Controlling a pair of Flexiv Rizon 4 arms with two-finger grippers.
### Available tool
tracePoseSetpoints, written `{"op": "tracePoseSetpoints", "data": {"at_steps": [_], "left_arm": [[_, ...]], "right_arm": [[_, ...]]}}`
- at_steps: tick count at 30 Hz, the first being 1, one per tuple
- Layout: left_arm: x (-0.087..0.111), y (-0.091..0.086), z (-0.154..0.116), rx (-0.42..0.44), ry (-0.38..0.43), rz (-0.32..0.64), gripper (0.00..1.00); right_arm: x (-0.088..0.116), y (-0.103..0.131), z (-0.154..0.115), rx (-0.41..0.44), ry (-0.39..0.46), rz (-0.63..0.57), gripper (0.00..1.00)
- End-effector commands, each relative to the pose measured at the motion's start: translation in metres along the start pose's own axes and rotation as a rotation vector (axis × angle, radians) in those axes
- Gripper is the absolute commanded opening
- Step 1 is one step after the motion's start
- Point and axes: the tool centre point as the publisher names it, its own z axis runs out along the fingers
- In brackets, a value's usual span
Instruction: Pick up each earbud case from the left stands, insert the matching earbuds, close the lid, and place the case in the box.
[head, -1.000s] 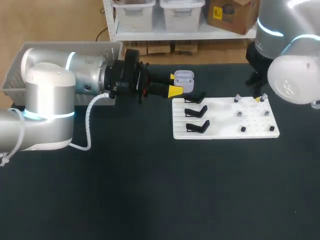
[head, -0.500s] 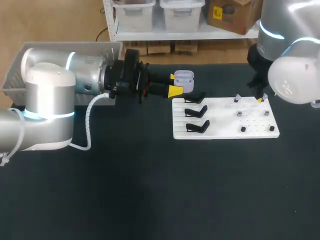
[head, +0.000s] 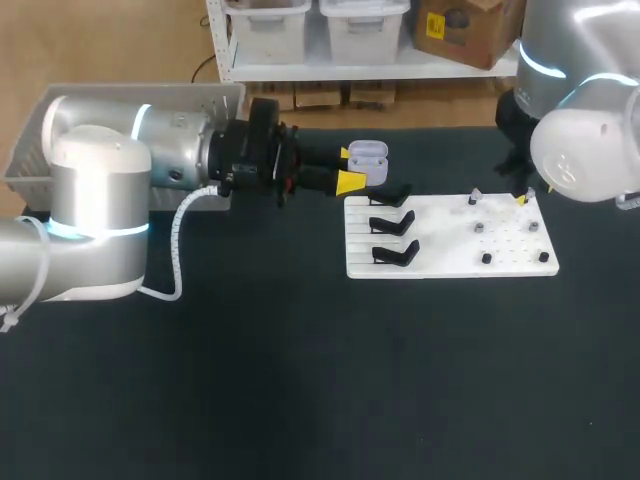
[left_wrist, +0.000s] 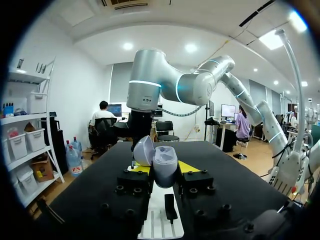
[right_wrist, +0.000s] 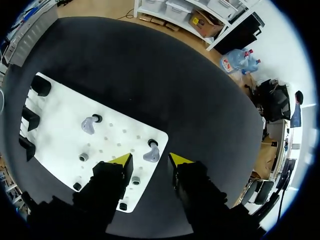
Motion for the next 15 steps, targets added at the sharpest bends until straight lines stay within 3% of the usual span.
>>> {"op": "tracePoseSetpoints", "data": {"at_steps": [1, 15], "left_arm": [[0.0006, 0.0006, -0.0002, 0.001, -0.001, 0.000, 0.00], [0.0006, 0.0006, -0.0002, 0.001, -0.001, 0.000, 0.00]], "right_arm": [[-0.0020, -0.0013, 0.0029, -0.010, 0.003, -0.002, 0.42], [-0.0028, -0.0015, 0.0066, -0.015, -0.003, -0.001, 0.36]]}}
